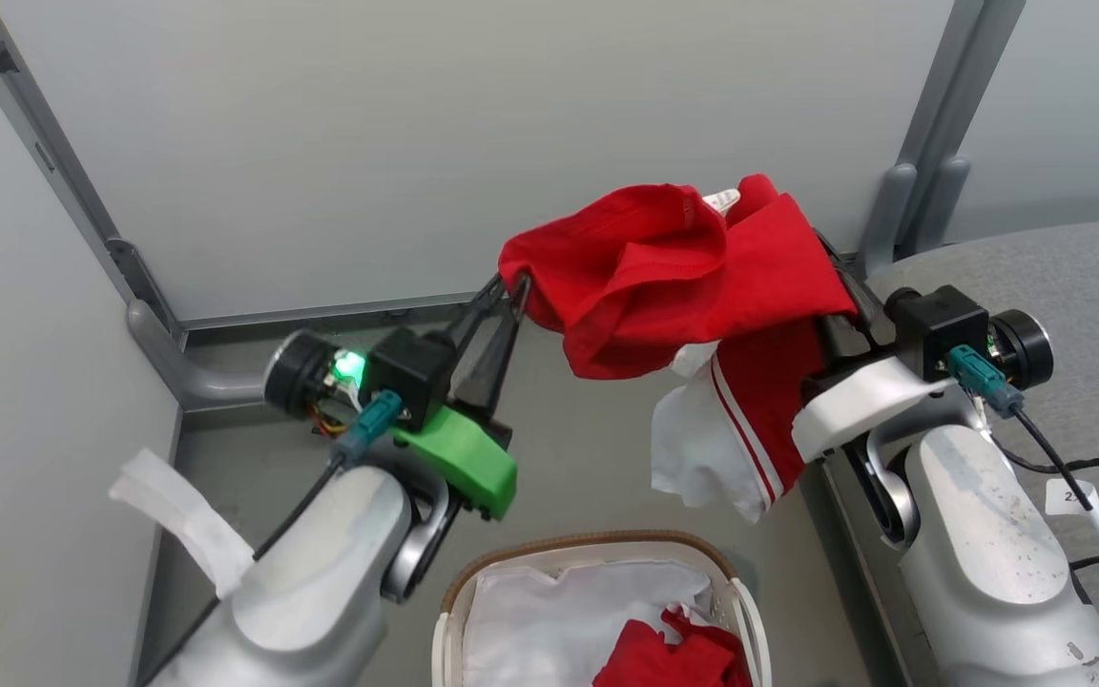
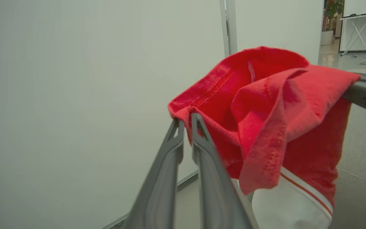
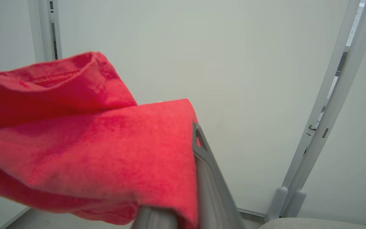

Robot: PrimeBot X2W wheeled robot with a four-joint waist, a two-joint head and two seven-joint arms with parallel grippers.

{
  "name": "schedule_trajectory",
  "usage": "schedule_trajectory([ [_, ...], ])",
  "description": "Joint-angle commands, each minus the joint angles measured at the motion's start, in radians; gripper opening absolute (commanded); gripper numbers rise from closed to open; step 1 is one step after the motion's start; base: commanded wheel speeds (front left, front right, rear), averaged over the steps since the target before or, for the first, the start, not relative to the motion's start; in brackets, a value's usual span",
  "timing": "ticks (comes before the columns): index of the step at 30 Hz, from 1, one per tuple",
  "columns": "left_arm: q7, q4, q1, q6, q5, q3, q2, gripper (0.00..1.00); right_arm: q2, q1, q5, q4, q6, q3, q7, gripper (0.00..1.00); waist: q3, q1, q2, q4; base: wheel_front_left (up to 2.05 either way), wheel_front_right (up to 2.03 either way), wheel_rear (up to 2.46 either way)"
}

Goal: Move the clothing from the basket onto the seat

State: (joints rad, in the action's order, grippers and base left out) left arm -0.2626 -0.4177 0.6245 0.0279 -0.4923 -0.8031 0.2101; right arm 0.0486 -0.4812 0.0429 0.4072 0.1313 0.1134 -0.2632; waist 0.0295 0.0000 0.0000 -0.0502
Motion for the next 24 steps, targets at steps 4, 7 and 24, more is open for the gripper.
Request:
schedule_trajectory([
  [4, -0.002, 0.026, -0.119, 0.0, 0.038, 0.053, -0.027, 1.0, 0.003, -0.003, 0.008, -0.026, -0.001, -0.007, -0.002, 0.0, -0.002, 0.0, 0.0, 0.005, 0.0, 0.0, 0.0],
  [7, -0.002, 0.037, -0.185, -0.009, 0.068, 0.074, -0.043, 1.0, 0.003, 0.007, 0.012, -0.037, -0.001, -0.006, -0.002, 0.0, 0.0, 0.0, 0.0, 0.009, 0.0, 0.0, 0.0],
  [24, -0.002, 0.081, -0.47, -0.066, 0.171, 0.245, -0.119, 1.0, 0.003, 0.093, 0.038, -0.089, -0.001, -0.012, -0.002, 0.0, 0.011, 0.0, 0.0, 0.016, 0.0, 0.0, 0.0],
])
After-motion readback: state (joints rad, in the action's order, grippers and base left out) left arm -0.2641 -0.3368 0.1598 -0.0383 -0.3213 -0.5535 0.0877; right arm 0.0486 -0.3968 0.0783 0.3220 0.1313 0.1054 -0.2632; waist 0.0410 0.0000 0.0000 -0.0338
